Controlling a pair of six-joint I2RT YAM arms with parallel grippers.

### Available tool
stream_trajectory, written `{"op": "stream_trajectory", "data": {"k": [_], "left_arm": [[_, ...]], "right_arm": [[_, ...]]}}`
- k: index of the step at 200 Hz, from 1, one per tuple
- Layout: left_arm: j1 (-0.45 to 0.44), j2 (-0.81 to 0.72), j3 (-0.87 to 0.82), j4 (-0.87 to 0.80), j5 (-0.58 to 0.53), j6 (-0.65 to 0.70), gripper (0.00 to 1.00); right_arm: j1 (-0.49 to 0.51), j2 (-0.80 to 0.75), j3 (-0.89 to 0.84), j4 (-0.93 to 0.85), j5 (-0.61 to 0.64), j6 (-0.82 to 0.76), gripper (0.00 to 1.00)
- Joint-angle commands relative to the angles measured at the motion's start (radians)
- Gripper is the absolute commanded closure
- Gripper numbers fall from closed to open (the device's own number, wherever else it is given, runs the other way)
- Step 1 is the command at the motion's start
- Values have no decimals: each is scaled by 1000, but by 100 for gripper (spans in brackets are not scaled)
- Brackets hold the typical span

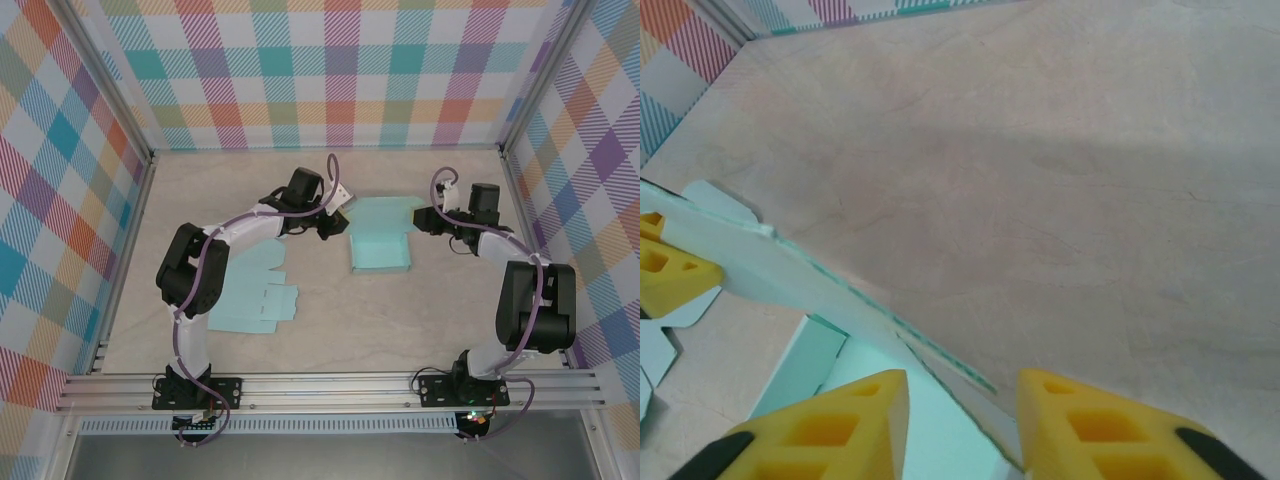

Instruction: Fold the paper box

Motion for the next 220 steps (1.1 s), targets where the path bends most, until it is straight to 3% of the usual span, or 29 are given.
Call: {"op": "stream_trajectory", "data": {"k": [1,66,126,220], "left_arm": [[-15,-34,-36,71,-32,-70,88],[-69,-86,-135,238,-275,-303,89],[-155,-114,-150,283,-510,-424,87],[-158,-67,-93,310,-724,-708,80]], "right_arm": [[36,-19,-13,18,47,33,74],[140,-76,-76,105,224,124,83],[241,-92,-96,214,358,204,86],[357,51,0,308,487,292,88]]}}
